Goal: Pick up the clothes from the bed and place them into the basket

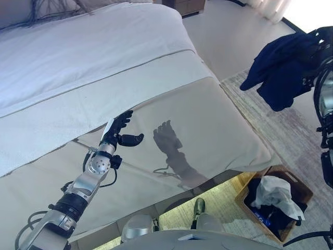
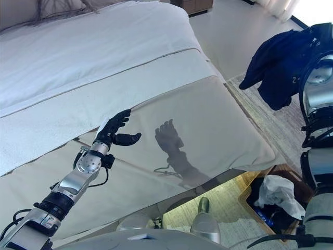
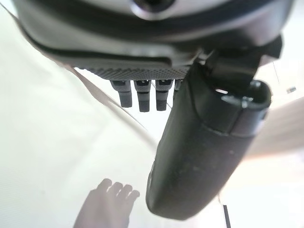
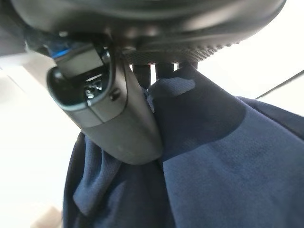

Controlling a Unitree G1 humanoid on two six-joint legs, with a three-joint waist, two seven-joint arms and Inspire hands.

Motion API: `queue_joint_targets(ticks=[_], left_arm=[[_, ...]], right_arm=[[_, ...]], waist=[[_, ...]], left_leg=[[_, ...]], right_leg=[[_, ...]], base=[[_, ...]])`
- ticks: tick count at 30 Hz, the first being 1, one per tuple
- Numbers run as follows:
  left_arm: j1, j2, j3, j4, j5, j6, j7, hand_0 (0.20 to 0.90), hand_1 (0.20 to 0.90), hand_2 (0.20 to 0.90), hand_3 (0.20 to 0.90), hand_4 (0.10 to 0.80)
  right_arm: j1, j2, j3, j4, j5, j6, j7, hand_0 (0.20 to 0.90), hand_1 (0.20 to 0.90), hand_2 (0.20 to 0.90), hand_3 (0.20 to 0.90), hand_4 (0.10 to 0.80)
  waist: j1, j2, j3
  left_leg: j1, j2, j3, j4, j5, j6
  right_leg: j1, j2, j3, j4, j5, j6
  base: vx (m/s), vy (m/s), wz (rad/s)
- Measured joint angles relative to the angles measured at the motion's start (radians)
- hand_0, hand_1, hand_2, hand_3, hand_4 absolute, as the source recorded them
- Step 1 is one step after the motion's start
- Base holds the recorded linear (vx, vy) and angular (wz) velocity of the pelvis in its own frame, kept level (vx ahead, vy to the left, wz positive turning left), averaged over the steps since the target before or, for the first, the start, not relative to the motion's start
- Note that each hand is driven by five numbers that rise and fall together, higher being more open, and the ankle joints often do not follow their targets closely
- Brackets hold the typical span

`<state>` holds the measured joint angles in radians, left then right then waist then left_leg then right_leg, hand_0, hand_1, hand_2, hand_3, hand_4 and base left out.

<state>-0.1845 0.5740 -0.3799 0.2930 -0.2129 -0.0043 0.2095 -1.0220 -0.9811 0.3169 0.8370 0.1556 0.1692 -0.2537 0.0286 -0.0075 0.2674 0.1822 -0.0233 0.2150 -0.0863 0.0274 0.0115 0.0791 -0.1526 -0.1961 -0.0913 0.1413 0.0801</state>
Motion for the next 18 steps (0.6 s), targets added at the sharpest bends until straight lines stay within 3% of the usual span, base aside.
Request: queue_joint_targets(ticks=[7,10,13,18], left_arm=[[-0.002,-0.016,-0.014,0.001,0.0,-0.005,-0.003,0.9,0.9,0.9,0.9,0.8],[-0.002,-0.018,-0.016,0.003,0.0,-0.024,-0.008,0.9,0.9,0.9,0.9,0.8],[-0.004,-0.018,-0.016,0.004,0.0,-0.025,-0.009,0.9,0.9,0.9,0.9,0.8],[-0.005,-0.017,-0.016,0.015,0.0,-0.025,-0.012,0.9,0.9,0.9,0.9,0.8]], right_arm=[[0.012,-0.073,-0.001,-0.019,-0.002,0.002,0.003,0.3,0.3,0.3,0.2,0.1],[0.057,-0.108,-0.079,-0.026,-0.028,0.002,0.004,0.3,0.3,0.3,0.2,0.1],[0.189,-0.128,-0.192,-0.084,-0.049,0.002,0.002,0.3,0.3,0.3,0.2,0.1],[0.383,-0.129,-0.24,-0.096,-0.058,0.007,0.002,0.3,0.3,0.3,0.2,0.1]], waist=[[-0.06,0.0,0.0],[-0.091,-0.001,-0.001],[-0.118,-0.003,-0.003],[-0.169,-0.002,-0.035]], left_leg=[[0.0,0.021,0.043,-0.002,-0.001,0.0],[0.0,0.025,0.073,-0.002,-0.006,-0.002],[-0.001,0.033,0.105,-0.003,-0.013,-0.011],[-0.007,0.044,0.149,-0.004,-0.021,-0.019]], right_leg=[[-0.024,0.03,0.057,0.0,0.0,0.0],[-0.039,0.043,0.093,0.0,0.0,0.0],[-0.057,0.058,0.132,0.0,0.0,0.0],[-0.088,0.077,0.179,0.0,-0.001,0.001]], base=[[-0.001,-0.006,-0.26],[0.022,-0.027,-0.3],[0.002,-0.069,-0.34],[-0.026,-0.075,-0.32]])
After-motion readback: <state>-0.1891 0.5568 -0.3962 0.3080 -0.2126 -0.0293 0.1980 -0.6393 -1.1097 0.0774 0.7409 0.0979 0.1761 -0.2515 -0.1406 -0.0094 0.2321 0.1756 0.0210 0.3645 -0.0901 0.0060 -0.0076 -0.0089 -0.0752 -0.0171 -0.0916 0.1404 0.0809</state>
